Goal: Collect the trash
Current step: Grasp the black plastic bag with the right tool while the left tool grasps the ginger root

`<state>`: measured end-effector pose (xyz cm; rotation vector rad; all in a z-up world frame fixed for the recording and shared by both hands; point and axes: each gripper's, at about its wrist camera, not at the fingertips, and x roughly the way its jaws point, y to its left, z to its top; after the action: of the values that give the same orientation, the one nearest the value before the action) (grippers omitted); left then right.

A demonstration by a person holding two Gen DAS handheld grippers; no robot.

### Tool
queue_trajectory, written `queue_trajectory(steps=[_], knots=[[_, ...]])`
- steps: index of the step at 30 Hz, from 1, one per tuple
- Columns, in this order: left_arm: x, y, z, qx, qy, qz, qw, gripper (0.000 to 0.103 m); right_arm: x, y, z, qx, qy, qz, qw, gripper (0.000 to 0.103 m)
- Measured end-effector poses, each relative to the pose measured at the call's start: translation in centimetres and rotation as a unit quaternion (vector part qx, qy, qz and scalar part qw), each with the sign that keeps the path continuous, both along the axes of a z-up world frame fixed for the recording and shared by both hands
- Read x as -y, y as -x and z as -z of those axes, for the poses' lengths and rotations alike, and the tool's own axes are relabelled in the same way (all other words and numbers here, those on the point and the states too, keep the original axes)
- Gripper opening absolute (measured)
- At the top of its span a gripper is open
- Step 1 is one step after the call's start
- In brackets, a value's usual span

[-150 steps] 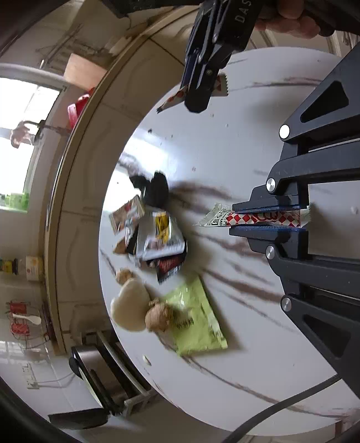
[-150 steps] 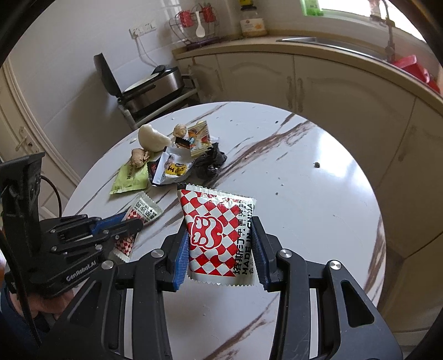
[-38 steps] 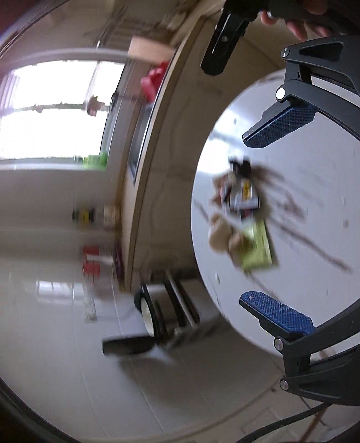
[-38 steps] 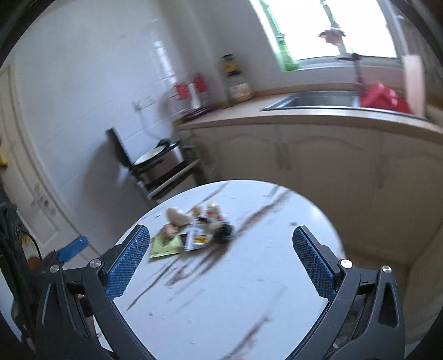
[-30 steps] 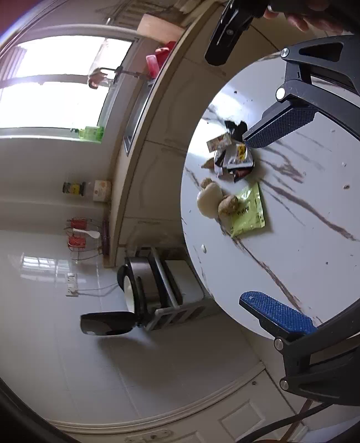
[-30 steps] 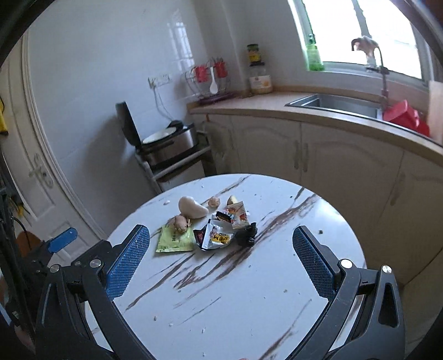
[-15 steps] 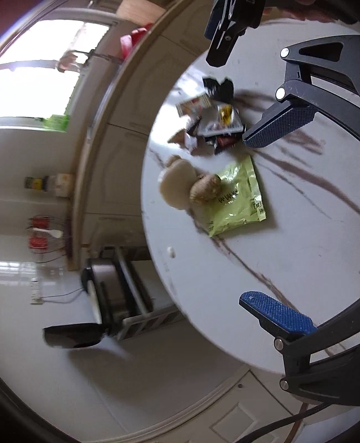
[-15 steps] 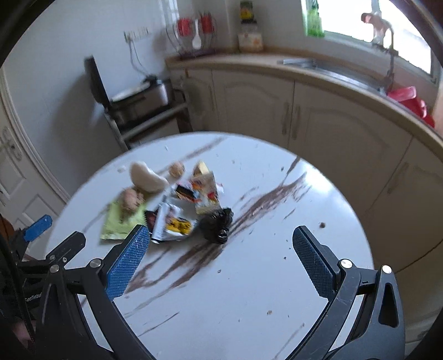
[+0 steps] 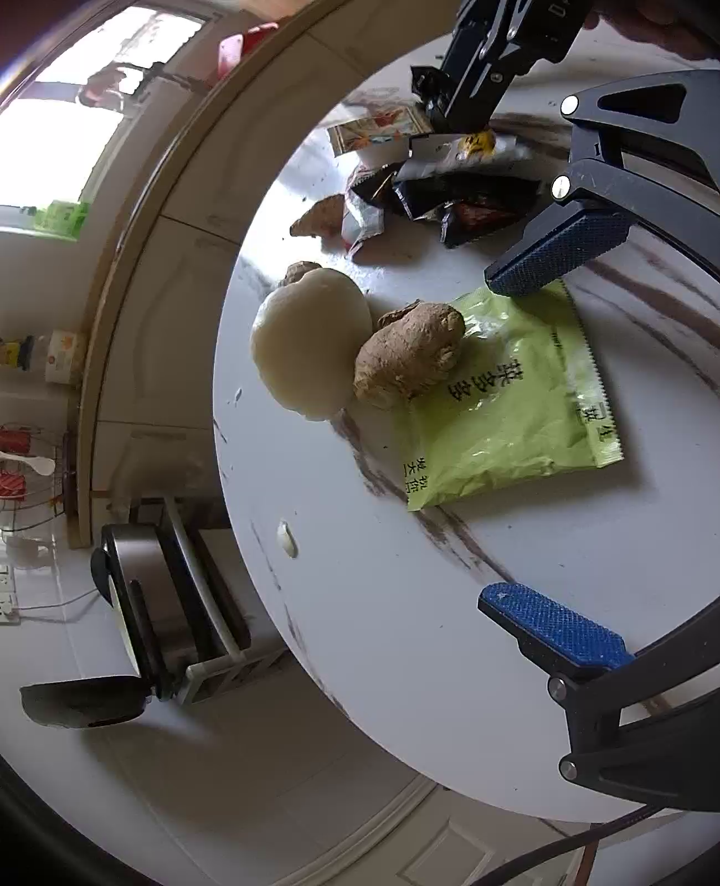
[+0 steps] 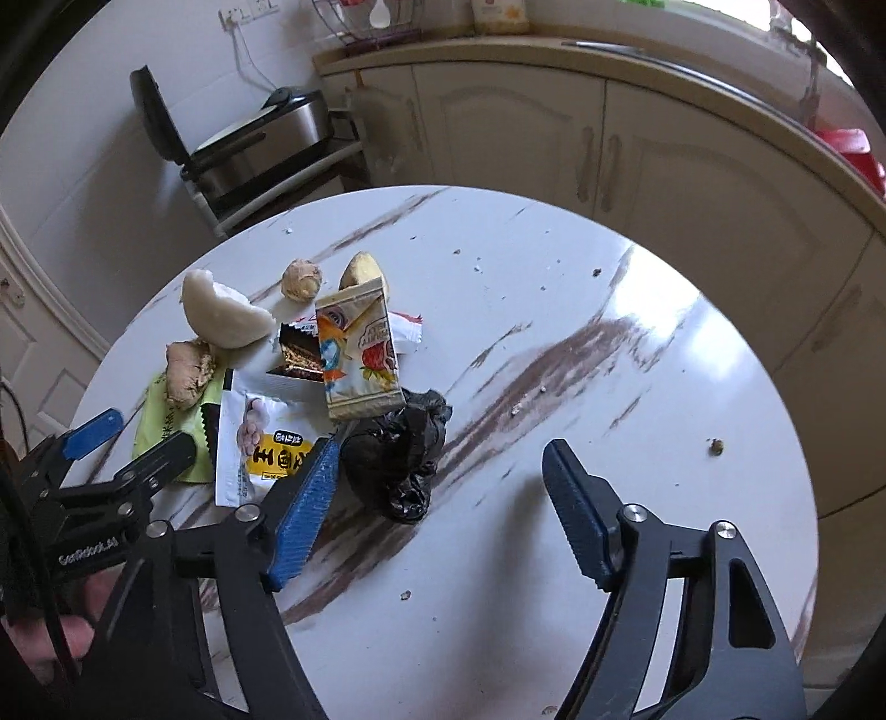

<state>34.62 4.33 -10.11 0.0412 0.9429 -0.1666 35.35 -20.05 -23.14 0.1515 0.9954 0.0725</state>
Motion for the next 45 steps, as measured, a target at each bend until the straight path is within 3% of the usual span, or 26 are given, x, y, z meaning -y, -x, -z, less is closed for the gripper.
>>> queue_trajectory(steps=[3,4,6,8,11,18,20,25,27,28,29,31,36,38,39,43,45], knots=[[0.5,-1.1,0.1,0.001,0.001,0.005,1.0000,0.098,-0.2,-0.2,0.1,0.002,-0.005,-0.004,1.000,0.053],[0.6,-1.3,0.1,0.006,0.004,0.008,0.9999,0.090,-0.2,-0.3,0.1,0.003,-0.006,-0.007,1.000,0.040],[0.8,-1.5,0.1,0.016,0.011,0.015,0.9997,0.074,-0.2,-0.4,0.1,0.002,-0.013,-0.011,1.000,0.029],[1.1,-1.4,0.4,0.020,0.013,0.025,0.9994,0.059,-0.1,-0.2,0.0,0.002,-0.015,-0.013,1.000,0.029],[1.3,-1.5,0.4,0.023,0.015,0.036,0.9990,0.050,0.2,0.5,-0.2,0.008,-0.026,-0.013,1.000,0.027],[-0.8,-0.6,0.6,0.017,0.061,0.051,0.9966,0.032,0.9,2.1,-1.2,0.019,-0.040,-0.008,0.999,0.027],[-1.6,0.2,0.8,0.015,0.063,0.053,0.9965,0.018,1.0,2.5,-1.5,0.021,-0.042,-0.009,0.999,0.027],[-3.3,1.2,0.3,0.016,0.078,0.060,0.9950,0.018,1.0,3.3,-1.7,0.023,-0.046,-0.011,0.999,0.027],[-3.1,1.2,-0.1,0.025,0.065,0.061,0.9958,0.025,1.0,3.4,-1.6,0.022,-0.048,-0.011,0.999,0.027],[-2.8,1.7,-0.1,0.029,0.060,0.061,0.9959,0.041,0.9,3.5,-1.6,0.021,-0.049,-0.012,0.999,0.027],[-2.6,1.8,-0.3,0.036,0.053,0.060,0.9961,0.065,0.9,3.6,-1.6,0.021,-0.049,-0.012,0.999,0.027],[-2.1,1.9,-0.7,0.056,0.042,0.061,0.9957,0.089,0.8,3.6,-1.6,0.022,-0.049,-0.014,0.998,0.027],[0.0,0.0,-0.7,0.063,0.023,0.079,0.9946,0.087,0.8,3.6,-1.7,0.024,-0.050,-0.014,0.998,0.027],[0.6,-1.2,0.3,0.039,0.022,0.084,0.9955,0.057,0.8,3.5,-1.7,0.024,-0.051,-0.014,0.998,0.027],[0.6,-1.7,1.0,0.021,0.020,0.085,0.9960,0.051,0.8,3.5,-1.7,0.024,-0.052,-0.014,0.998,0.027],[0.5,-2.1,0.9,0.026,0.038,0.089,0.9950,0.033,1.0,3.7,-1.9,0.026,-0.052,-0.014,0.998,0.027],[0.2,-1.9,0.7,0.025,0.050,0.091,0.9942,0.032,1.1,3.8,-2.1,0.030,-0.052,-0.012,0.998,0.027]])
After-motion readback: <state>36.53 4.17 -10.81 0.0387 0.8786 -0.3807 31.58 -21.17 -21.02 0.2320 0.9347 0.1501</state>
